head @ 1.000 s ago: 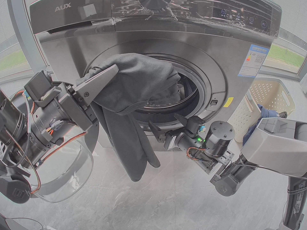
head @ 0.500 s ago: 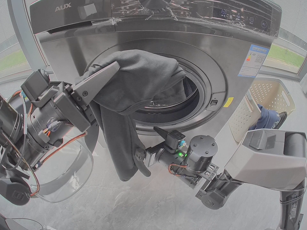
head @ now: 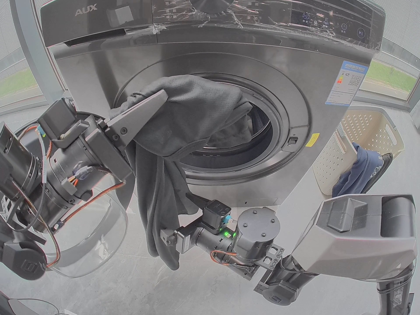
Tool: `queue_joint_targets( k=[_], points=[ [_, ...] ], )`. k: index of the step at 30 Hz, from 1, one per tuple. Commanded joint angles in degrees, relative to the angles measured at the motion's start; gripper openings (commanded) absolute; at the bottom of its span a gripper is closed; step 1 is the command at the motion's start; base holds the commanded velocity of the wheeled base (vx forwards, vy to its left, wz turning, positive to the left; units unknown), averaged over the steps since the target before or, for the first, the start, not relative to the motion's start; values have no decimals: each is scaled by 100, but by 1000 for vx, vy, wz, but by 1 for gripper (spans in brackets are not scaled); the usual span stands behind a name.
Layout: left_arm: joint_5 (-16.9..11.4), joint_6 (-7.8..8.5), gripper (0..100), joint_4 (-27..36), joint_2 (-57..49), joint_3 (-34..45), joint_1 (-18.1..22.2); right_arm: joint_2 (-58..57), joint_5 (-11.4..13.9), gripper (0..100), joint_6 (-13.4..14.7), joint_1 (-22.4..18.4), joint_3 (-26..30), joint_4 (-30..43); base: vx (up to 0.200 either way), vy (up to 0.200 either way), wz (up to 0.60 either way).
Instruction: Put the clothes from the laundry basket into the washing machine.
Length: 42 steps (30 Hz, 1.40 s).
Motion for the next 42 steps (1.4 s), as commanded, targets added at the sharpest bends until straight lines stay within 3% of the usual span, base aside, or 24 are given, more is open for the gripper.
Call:
queue_joint_targets(
  k=[1,14,27,33,39,42],
  points=[
    [-19,-3,0,-6,-12,-7,-6,134,-5,100,1,-27,-38,-7,0,0,0],
    [-115,-30,0,-146,-222,37,-41,424,-23,100,1,-255,-205,-16,0,0,0],
    [-247,-38,0,-243,-266,72,-41,407,30,100,-8,-1108,-223,-7,0,0,0],
    [-247,-30,0,-243,-266,81,-41,521,56,100,-34,-1380,-495,19,0,0,0],
    [-247,-30,0,-243,-258,81,-41,802,56,100,-113,-1319,-706,89,0,0,0],
    [-247,-30,0,-243,-258,90,-41,899,65,100,-131,-1099,-864,107,0,0,0]
  ],
)
